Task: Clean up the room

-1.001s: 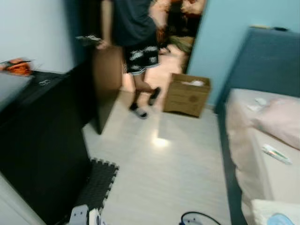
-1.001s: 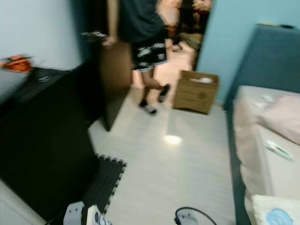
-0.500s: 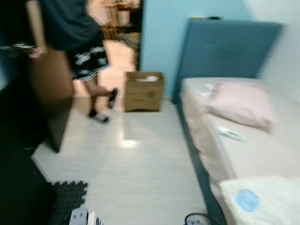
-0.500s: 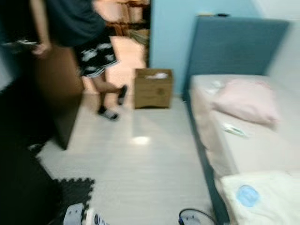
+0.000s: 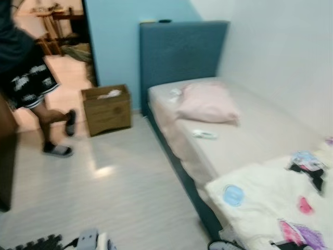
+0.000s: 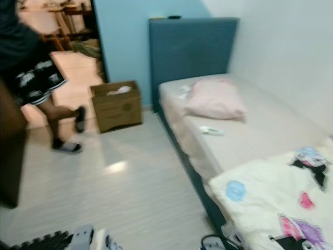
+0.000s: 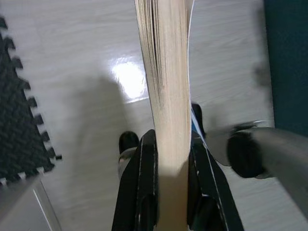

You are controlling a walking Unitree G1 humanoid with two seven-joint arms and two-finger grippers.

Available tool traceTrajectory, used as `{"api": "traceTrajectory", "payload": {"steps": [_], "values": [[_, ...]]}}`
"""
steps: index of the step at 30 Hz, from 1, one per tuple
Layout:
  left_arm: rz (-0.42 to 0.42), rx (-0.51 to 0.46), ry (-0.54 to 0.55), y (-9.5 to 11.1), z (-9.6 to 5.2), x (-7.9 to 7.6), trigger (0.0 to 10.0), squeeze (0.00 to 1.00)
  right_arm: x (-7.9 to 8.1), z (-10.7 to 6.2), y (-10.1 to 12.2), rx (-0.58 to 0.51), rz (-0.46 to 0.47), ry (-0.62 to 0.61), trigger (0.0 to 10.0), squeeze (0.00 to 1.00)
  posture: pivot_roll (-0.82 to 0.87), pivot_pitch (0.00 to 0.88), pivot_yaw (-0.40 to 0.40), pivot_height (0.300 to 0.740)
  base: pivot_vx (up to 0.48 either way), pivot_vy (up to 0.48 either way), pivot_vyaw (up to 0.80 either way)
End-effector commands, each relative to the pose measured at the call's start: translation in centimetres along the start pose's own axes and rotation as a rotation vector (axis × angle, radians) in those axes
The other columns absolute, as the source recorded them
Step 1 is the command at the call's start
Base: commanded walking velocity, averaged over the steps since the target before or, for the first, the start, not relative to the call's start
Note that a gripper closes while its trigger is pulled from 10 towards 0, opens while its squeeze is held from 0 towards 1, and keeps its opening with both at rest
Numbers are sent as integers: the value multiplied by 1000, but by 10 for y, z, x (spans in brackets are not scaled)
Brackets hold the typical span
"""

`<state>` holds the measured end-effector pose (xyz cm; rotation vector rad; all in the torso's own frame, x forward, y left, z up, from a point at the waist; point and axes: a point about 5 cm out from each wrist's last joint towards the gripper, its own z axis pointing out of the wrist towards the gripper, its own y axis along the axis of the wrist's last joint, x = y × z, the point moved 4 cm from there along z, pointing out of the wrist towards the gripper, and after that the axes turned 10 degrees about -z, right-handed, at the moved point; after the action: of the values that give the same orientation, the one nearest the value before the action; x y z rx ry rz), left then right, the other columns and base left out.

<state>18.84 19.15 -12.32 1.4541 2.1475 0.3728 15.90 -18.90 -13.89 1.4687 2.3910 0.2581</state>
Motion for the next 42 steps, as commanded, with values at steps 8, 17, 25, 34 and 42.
{"api": "traceTrajectory", "payload": {"steps": [8, 17, 25, 34, 42], "values": [[4, -7, 12, 3, 0, 2, 10000, 0, 3, 1, 4, -9, 19, 7, 10000, 0, -34, 0, 10, 740, 0, 0, -781], [-14, -52, 8, 17, 1, 2, 10000, 0, 2, 0, 9, -34, 25, -1, 10000, 0, -28, 0, 6, 740, 61, 0, -233], [-19, -48, 7, 15, 0, 5, 10000, 0, 4, 1, 10, -36, 25, 0, 10000, 0, -32, 0, 8, 740, 308, 0, 0], [-24, -44, 4, 13, -1, 5, 10000, 0, 5, 1, 9, -34, 20, 4, 10000, 0, -28, 0, 5, 740, 343, 0, 0], [-20, -39, 0, 12, -1, 5, 10000, 0, 5, 1, 8, -33, 22, 3, 10000, 0, -26, 0, 6, 740, 359, 0, 0]]}}
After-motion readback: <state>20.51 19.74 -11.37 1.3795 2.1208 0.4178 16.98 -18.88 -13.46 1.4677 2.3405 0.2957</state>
